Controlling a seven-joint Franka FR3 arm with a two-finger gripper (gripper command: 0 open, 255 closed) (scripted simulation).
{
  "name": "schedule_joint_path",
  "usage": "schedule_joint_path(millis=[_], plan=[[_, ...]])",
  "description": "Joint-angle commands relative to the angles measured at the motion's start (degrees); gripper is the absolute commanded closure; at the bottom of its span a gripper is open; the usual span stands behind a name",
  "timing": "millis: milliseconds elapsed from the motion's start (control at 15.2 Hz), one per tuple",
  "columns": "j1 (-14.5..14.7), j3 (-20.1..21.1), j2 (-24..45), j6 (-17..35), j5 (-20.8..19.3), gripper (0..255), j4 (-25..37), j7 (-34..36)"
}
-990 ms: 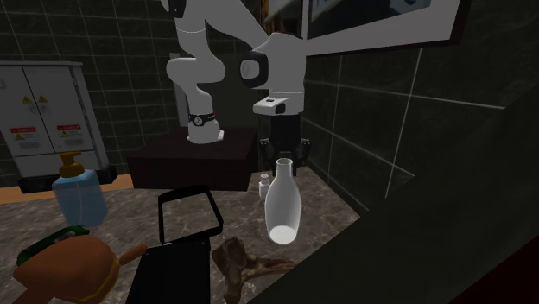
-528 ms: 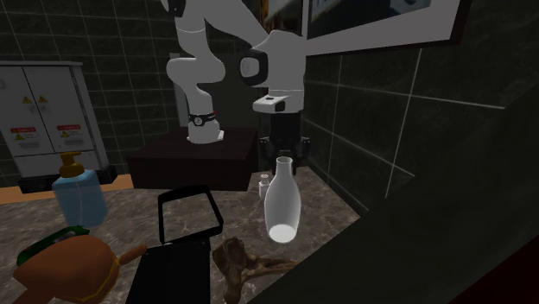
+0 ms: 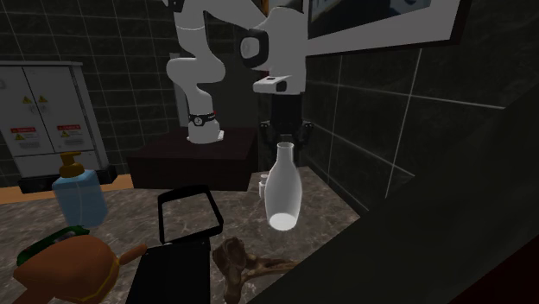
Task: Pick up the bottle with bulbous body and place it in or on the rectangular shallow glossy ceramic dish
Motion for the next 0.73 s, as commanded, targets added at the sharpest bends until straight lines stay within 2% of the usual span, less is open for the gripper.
schedule_joint_path(millis=[0, 660], plan=[[-0.36, 0.34, -1.02, -0.97, 0.60, 255, 0.05, -0.51], [-1.37, 1.80, -5.32, -6.89, 3.37, 255, 2.09, -2.44]])
